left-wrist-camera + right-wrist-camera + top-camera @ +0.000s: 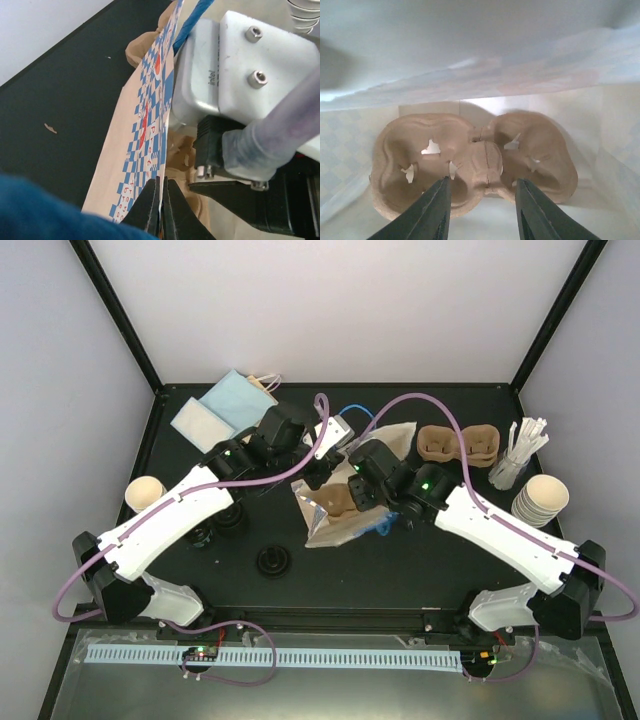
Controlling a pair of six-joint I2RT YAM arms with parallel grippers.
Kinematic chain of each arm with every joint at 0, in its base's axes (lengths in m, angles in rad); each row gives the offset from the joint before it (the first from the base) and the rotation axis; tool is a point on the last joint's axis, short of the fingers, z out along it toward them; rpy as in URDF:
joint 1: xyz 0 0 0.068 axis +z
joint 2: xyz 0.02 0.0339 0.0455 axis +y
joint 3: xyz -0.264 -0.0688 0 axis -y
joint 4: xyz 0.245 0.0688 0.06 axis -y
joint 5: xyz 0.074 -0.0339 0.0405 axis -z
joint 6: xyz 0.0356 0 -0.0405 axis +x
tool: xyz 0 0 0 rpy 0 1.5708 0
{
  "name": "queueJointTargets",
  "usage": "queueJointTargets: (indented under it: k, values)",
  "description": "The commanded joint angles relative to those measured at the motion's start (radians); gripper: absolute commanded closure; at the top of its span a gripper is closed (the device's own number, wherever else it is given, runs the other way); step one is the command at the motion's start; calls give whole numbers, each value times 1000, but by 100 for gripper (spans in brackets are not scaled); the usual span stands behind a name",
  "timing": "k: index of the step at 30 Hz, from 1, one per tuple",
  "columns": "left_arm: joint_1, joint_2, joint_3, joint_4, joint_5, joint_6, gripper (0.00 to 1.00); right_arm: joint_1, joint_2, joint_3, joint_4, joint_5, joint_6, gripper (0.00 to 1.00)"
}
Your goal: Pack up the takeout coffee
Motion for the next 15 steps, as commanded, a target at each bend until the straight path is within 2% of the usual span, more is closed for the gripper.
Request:
queueJointTargets:
  k: [1,8,15]
  values:
    - [-16,-33,27,2,-22,30,98,-10,-40,35,-31,-28,43,61]
    - [-34,-35,33,8,-24,30,98,-20,-13,54,-40,-34,46,61]
    - [-34,-53,33,34,22,12,98,-17,-36,-120,165,-15,-21,62]
